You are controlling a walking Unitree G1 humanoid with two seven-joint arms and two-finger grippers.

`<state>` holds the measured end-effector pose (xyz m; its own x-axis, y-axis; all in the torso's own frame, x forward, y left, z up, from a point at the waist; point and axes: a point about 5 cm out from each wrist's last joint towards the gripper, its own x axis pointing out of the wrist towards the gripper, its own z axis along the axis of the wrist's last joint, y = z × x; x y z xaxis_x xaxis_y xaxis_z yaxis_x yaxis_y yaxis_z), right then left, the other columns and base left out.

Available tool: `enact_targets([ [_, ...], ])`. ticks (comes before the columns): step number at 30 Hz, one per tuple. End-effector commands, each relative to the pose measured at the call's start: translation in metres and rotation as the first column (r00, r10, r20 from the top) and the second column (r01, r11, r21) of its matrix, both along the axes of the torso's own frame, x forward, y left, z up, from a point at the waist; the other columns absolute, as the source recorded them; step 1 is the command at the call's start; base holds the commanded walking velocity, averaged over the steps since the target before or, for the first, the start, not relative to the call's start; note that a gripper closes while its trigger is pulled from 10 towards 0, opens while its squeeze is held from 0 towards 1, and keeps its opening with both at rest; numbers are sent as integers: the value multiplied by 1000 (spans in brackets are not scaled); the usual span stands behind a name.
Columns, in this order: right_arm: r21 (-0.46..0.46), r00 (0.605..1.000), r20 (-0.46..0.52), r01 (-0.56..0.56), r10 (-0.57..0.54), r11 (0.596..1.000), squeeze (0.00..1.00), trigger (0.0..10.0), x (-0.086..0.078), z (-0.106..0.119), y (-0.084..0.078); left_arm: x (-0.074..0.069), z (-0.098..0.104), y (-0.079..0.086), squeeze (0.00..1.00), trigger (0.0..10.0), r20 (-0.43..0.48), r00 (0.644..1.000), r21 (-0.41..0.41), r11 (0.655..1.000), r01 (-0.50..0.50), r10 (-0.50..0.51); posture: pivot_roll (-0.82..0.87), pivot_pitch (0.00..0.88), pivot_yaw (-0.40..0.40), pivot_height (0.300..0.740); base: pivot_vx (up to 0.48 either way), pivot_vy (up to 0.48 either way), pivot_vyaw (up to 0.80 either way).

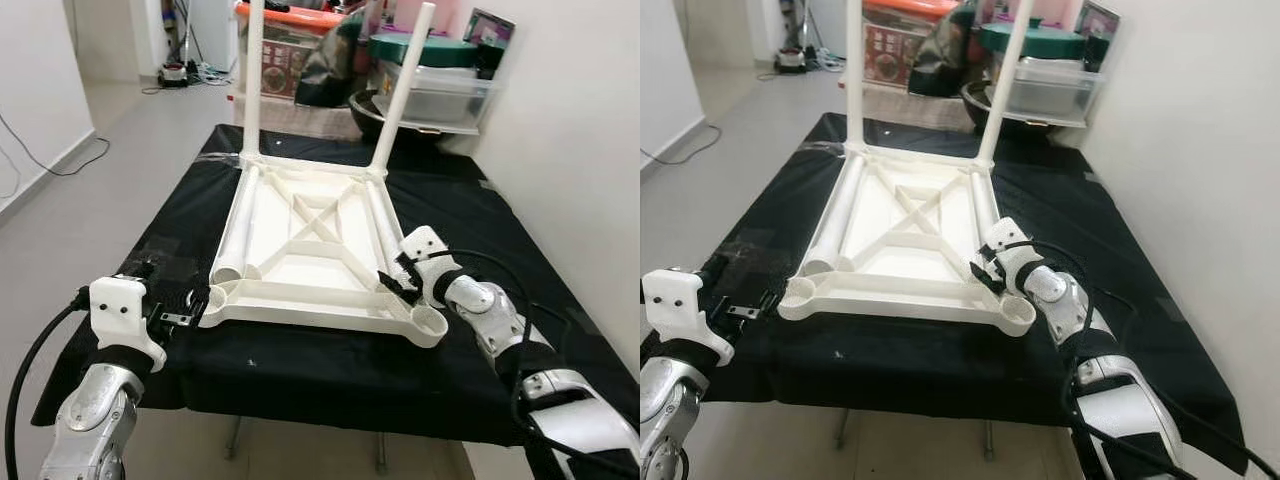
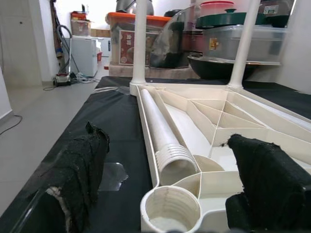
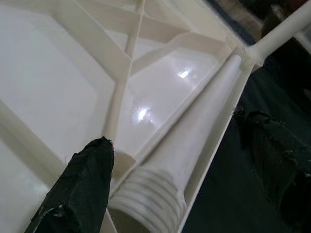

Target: Building children table

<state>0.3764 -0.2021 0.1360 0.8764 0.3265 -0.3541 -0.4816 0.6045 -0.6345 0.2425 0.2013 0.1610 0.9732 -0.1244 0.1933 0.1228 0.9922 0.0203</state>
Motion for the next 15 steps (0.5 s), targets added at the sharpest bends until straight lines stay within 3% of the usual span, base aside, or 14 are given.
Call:
enact_targets([
  [1, -65, 999, -55, -2, -2, 998, 0, 10000, 0, 1, -12, 0, -2, -3, 0, 10000, -3, 1000, -12, 1000, 13, -13, 123, 0, -128, 740, 0, 0, 0],
  [15, -178, 994, -112, -18, -2, 984, 0, 10000, 0, 6, -28, 1, -1, -2, 0, 10000, 3, 1000, -10, 1000, 7, -7, 123, 0, -132, 740, 0, 0, 0],
])
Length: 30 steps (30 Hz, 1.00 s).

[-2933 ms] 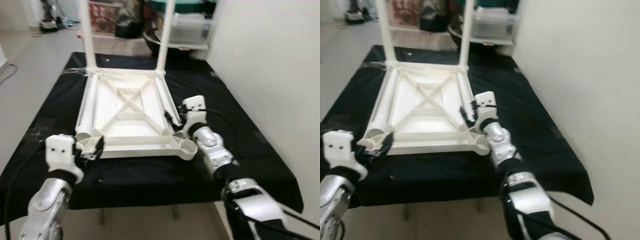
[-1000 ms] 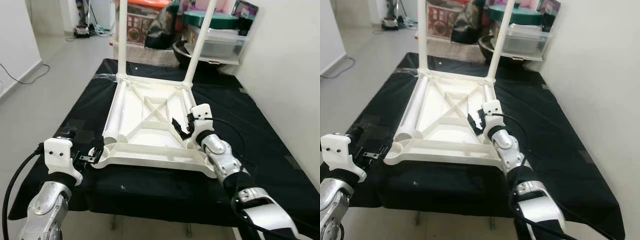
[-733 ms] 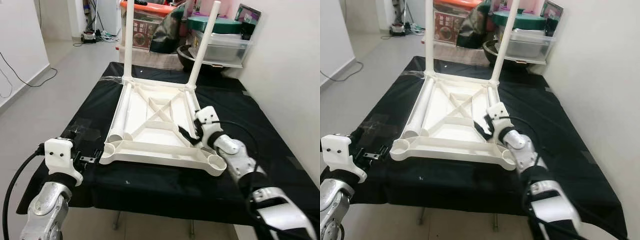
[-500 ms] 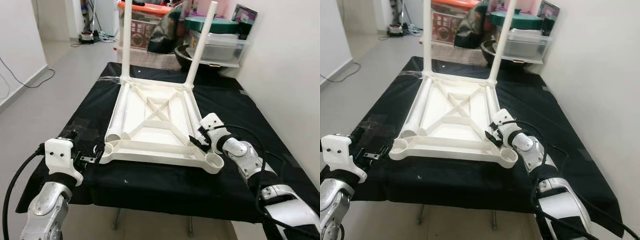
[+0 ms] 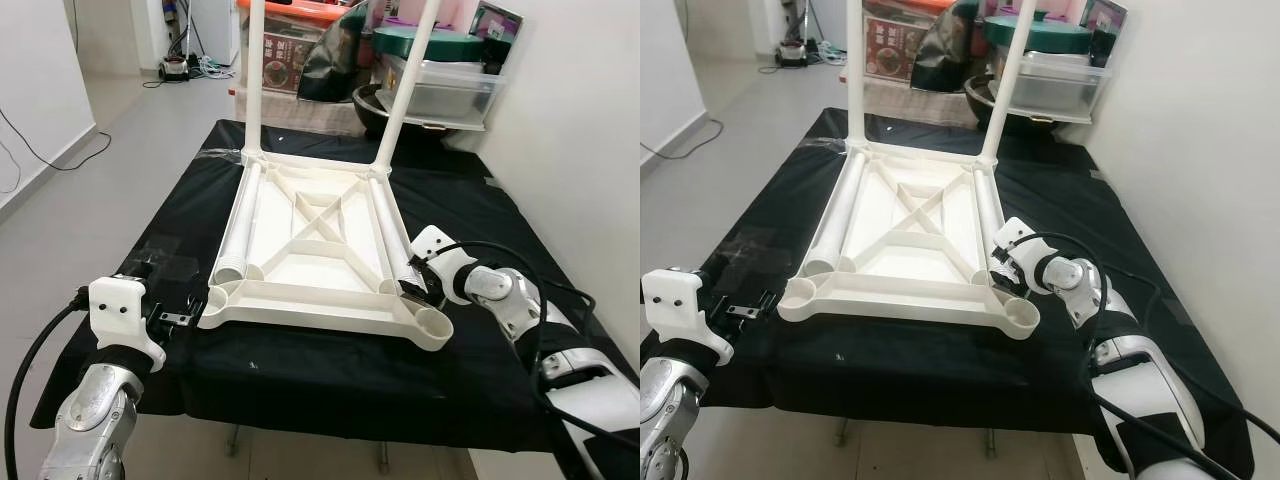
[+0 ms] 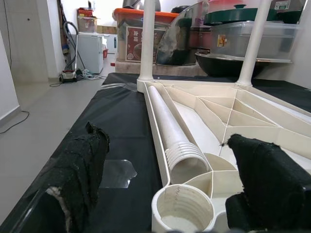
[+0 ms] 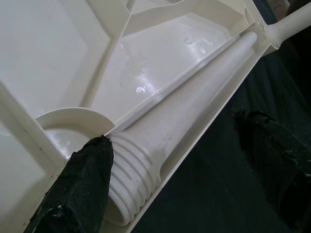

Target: Building children table

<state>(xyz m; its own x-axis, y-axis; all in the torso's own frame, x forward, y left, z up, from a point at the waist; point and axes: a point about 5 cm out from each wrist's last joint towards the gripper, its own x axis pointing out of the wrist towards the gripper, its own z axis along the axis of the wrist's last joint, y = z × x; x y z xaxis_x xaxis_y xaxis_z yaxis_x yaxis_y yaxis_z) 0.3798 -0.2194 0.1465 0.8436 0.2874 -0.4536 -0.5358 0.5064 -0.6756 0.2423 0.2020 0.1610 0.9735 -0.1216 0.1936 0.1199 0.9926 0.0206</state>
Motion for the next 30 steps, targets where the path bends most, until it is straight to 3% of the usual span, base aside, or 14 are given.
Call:
enact_targets([
  [1, -60, 997, -75, -17, 13, 998, 0, 10000, -5, -6, -11, 1, -1, -3, 0, 10000, 3, 1000, -10, 1000, 10, -10, 123, 0, -132, 740, 0, 0, 0],
  [11, -97, 988, -145, -62, 48, 993, 0, 10000, -8, -5, -17, 1, 0, -3, 0, 10000, 5, 1000, -11, 1000, 11, -11, 120, 0, -134, 740, 0, 0, 0],
  [22, -203, 997, -51, 46, -58, 978, 0, 10000, -2, 0, -26, 1, 0, -3, 0, 10000, 6, 1000, -10, 1000, 6, -6, 127, 0, -139, 740, 0, 0, 0],
  [30, -82, 988, 87, 131, -124, 988, 0, 10000, 6, 7, -13, 1, 1, -3, 0, 10000, 9, 1000, -11, 1000, 6, -6, 125, 0, -140, 740, 0, 0, 0],
])
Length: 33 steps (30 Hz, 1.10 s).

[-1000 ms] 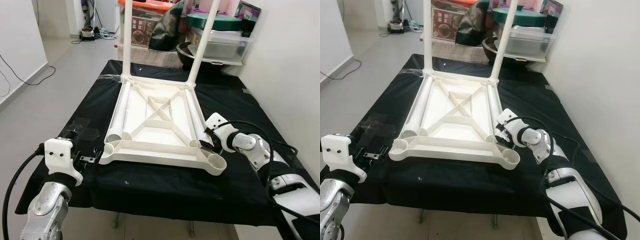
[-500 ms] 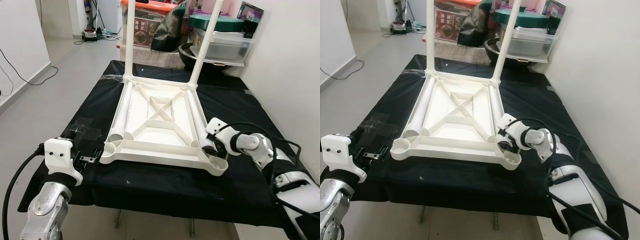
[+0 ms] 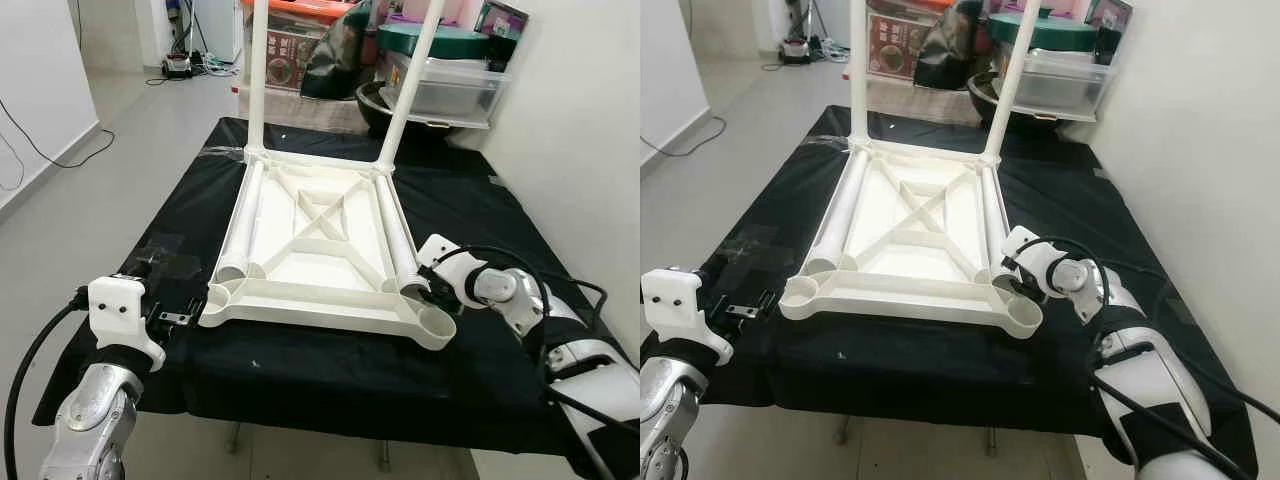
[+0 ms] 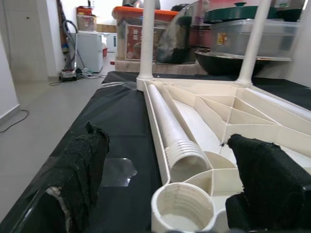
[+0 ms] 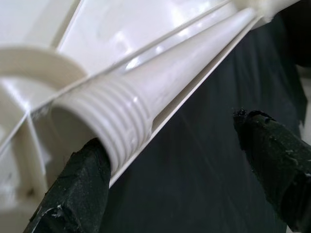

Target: Building children table

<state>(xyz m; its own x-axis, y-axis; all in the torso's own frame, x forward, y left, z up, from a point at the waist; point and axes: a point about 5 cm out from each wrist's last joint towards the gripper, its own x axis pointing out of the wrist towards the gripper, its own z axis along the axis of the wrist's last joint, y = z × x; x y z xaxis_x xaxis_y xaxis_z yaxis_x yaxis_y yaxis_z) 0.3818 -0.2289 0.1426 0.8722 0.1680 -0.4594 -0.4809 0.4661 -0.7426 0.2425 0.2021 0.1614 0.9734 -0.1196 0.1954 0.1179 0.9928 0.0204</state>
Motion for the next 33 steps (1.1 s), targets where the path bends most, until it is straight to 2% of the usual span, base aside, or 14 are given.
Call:
enact_targets([
  [1, 25, 997, 61, 45, -47, 999, 0, 10000, 4, 11, -4, 1, 0, -3, 0, 10000, 7, 1000, -11, 1000, 8, -8, 125, 0, -140, 740, 0, 0, 0],
  [4, 157, 986, 118, 103, -122, 982, 0, 10000, 6, 2, 14, 1, 1, -4, 0, 10000, 8, 1000, -11, 1000, 6, -6, 131, 0, -141, 740, 0, 0, 0],
  [7, 195, 983, 118, 118, -143, 974, 0, 10000, 6, -4, 20, 1, 1, -4, 0, 10000, 8, 1000, -11, 1000, 5, -5, 131, 0, -141, 740, 0, 0, 0],
  [9, 255, 977, 119, 145, -180, 956, 0, 10000, 3, -14, 30, 1, 1, -4, 0, 10000, 7, 1000, -10, 1000, 3, -3, 139, 0, -148, 740, 0, 0, 0],
  [12, 302, 964, 132, 184, -233, 935, 0, 10000, 2, -18, 33, 1, 1, -4, 0, 10000, 7, 1000, -9, 1000, 1, -1, 139, 0, -149, 740, 0, 0, 0],
  [13, 339, 948, 160, 210, -276, 917, 0, 4353, 3, -17, 33, 1, 1, -4, 0, 10000, 7, 1000, -8, 1000, 0, 0, 137, 0, -151, 740, 0, 0, 0],
  [15, 364, 935, 178, 226, -305, 904, 0, 4353, 4, -15, 33, 1, 1, -3, 0, 10000, 7, 1000, -8, 1000, -1, 1, 137, 0, -151, 740, 0, 0, 0],
  [16, 377, 925, 191, 240, -329, 894, 0, 0, 4, -15, 34, 1, 1, -4, 0, 10000, 8, 1000, -7, 1000, -3, 3, 137, 0, -151, 740, 0, 0, 0],
  [21, 390, 922, 209, 227, -326, 893, 0, 0, 4, -18, 46, 2, 1, -4, 0, 10000, 7, 1000, -4, 1000, -9, 9, 151, 0, -163, 740, 0, 0, 0],
  [27, 408, 920, 210, 226, -331, 885, 0, 0, 4, -18, 48, 1, 1, -4, 0, 10000, 7, 1000, -4, 1000, -12, 12, 150, 0, -164, 740, 0, 0, 0],
  [32, 450, 918, 204, 220, -340, 865, 0, 0, 4, -17, 48, 1, 1, -5, 0, 10000, 8, 1000, -4, 1000, -16, 16, 147, 0, -164, 740, 0, 0, 0],
  [33, 496, 915, 209, 205, -345, 844, 0, 0, 5, -12, 45, 1, 1, -5, 0, 10000, 6, 1000, 2, 1000, -18, 18, 144, 0, -162, 740, 0, 0, 0],
])
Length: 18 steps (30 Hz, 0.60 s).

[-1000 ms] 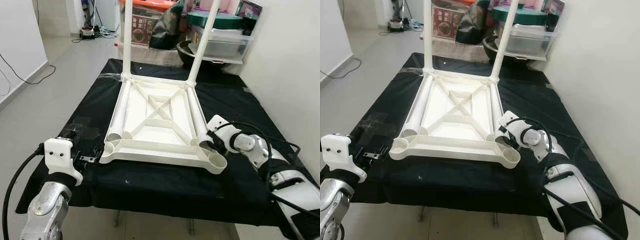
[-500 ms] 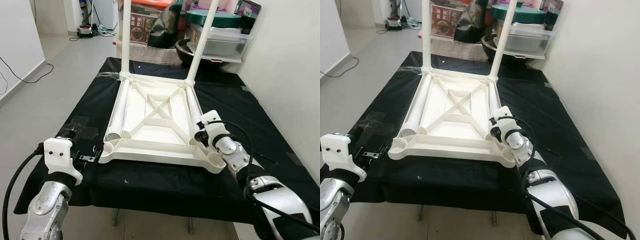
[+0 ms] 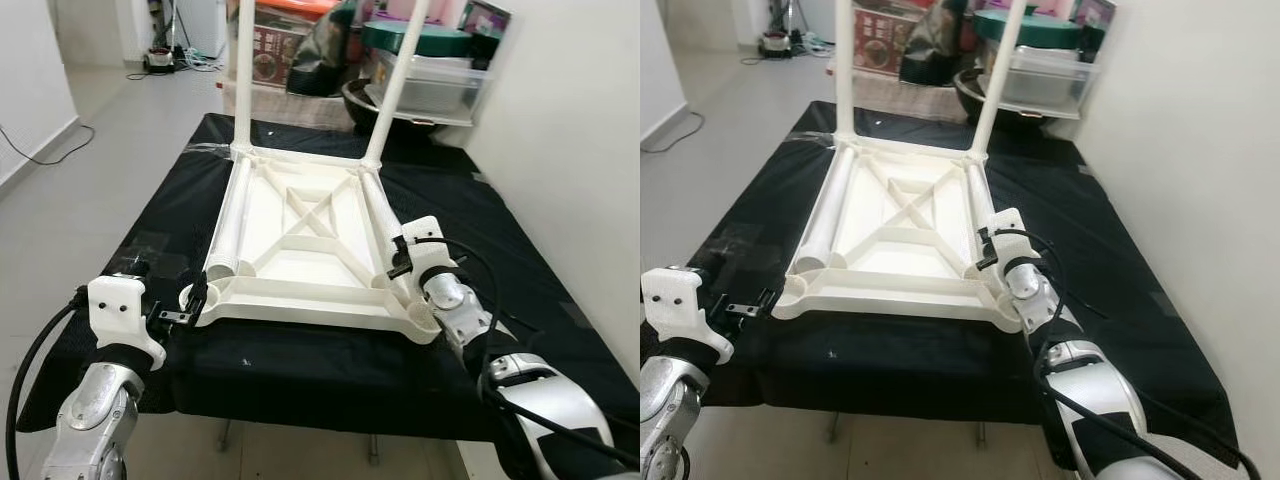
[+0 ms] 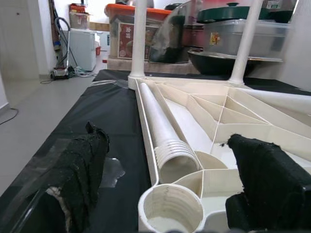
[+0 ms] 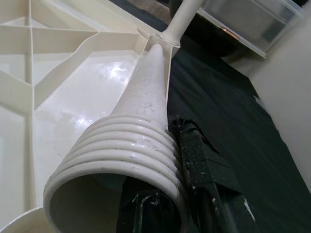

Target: Building children table

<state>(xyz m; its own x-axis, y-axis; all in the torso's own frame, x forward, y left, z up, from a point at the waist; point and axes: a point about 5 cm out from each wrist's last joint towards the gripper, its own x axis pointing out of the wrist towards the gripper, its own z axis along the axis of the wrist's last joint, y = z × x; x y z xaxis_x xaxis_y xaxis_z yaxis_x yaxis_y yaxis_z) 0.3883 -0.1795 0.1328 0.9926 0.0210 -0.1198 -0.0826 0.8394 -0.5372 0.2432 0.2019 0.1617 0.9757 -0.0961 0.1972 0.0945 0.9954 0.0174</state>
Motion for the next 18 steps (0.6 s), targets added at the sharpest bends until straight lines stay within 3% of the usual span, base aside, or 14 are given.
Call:
enact_targets([
  [1, 48, 1000, -3, -2, 2, 999, 0, 0, -2, -2, -5, 0, 0, -5, 0, 10000, 4, 1000, 6, 1000, 6, -6, 144, 0, -162, 740, 0, 0, 0],
  [5, 126, 997, 60, -64, 57, 990, 0, 0, 1, 12, -6, 0, 1, -5, 0, 10000, -1, 1000, 8, 1000, 2, -2, 130, 0, -152, 740, 0, 0, 0],
  [8, 228, 970, 163, -216, 182, 949, 0, 0, 2, 36, -7, -2, 6, -4, 0, 10000, 12, 1000, -37, 999, 7, -6, 108, 0, -141, 740, 0, 0, 0],
  [11, 245, 949, 222, -277, 225, 929, 0, 0, 1, 50, -13, -2, 11, -4, 0, 10000, 26, 1000, -78, 997, 15, -13, 108, 0, -141, 740, 0, 0, 0],
  [15, 410, 927, 320, -321, 195, 854, 0, 0, -1, 68, -33, 3, 25, -11, 0, 10000, 90, 995, -292, 954, 68, -43, 82, 0, -127, 740, 0, 0, 0],
  [16, 496, 931, 321, -319, 171, 808, 0, 0, -1, 65, -36, 6, 29, -17, 0, 10000, 115, 991, -368, 924, 104, -66, 81, 0, -123, 740, 0, 0, 0],
  [17, 496, 931, 321, -319, 171, 808, 0, 0, -1, 65, -36, 6, 29, -17, 0, 10000, 115, 991, -368, 924, 104, -66, 81, 0, -123, 740, 0, 0, 0],
  [18, 590, 934, 310, -336, 179, 734, 0, 0, -2, 59, -34, 8, 34, -23, 0, 10000, 144, 985, -460, 875, 150, -93, 80, 0, -122, 740, 0, 0, 0],
])
